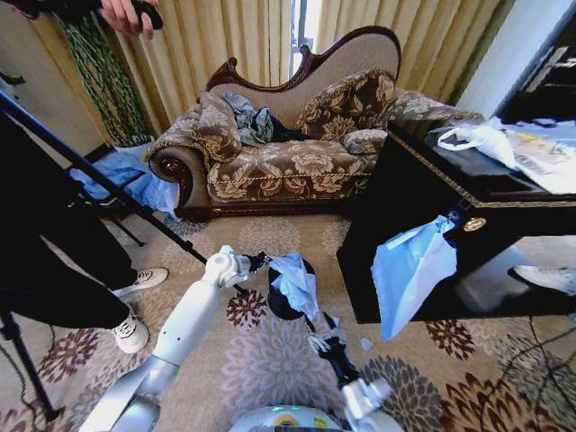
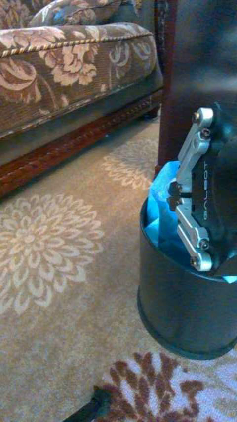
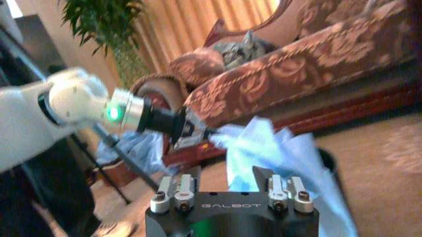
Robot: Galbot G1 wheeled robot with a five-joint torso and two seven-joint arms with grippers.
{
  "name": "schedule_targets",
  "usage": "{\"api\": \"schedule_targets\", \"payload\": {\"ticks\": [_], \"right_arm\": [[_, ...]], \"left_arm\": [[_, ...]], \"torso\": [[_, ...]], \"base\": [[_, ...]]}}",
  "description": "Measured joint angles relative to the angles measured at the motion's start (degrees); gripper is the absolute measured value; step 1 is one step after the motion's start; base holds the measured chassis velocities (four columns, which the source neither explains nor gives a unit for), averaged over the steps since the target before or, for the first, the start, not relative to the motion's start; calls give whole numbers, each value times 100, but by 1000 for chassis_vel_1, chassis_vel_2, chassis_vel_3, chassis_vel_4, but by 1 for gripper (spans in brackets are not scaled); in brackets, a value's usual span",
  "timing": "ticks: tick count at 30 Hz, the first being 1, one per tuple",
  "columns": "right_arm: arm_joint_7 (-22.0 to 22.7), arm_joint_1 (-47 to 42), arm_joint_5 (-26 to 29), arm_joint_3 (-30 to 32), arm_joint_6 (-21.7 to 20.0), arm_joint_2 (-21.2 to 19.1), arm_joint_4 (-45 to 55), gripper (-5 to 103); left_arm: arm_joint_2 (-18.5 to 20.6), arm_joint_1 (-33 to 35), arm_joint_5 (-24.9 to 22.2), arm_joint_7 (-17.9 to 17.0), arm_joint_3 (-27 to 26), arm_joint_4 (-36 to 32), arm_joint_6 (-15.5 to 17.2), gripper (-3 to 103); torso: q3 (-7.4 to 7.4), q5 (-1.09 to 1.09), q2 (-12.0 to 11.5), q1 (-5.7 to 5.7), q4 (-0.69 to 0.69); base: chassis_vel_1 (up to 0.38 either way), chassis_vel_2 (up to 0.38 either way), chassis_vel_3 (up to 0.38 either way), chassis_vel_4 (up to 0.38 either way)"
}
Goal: Place a garbage bag over the trash bin.
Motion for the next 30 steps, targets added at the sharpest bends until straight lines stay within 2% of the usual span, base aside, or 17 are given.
{"api": "schedule_targets", "payload": {"ticks": [3, 5, 6, 9, 12, 20, 30], "right_arm": [[247, 438, -100, -302, -87, -8, -360, 36], [343, 569, -111, -382, -126, -9, -447, 36], [479, 778, -115, -509, -175, -14, -558, 26], [630, 1006, -116, -625, -250, -33, -656, 20], [853, 1373, -81, -740, -410, -161, -771, 4], [962, 1784, 34, -850, -537, -486, -886, 0], [890, 2394, -34, -1088, -434, -473, -1575, 0]], "left_arm": [[96, 16, -77, -53, 33, -147, 3, 0], [136, 37, -97, -70, 35, -202, 6, 0], [197, 74, -129, -96, 28, -287, 6, 0], [281, 113, -180, -115, 12, -397, 7, 0], [366, 142, -254, -132, -1, -522, 8, 0], [398, 135, -325, -141, 0, -619, 28, 0], [437, 106, -377, -141, 32, -647, 67, 0]], "torso": [[0, -5, 0, 0, -1], [0, -4, 0, 0, -1], [0, 0, 0, 0, -1], [0, 4, 0, 0, 0], [0, 3, 0, 0, 0], [0, 1, 0, 0, -1], [0, 1, 0, 0, 0]], "base": [[0, 0, 0, 0], [0, 0, 0, 0], [0, 0, 0, 0], [0, 0, 0, 0], [0, 0, 0, 0], [0, 0, 0, 0], [0, 0, 0, 0]]}}
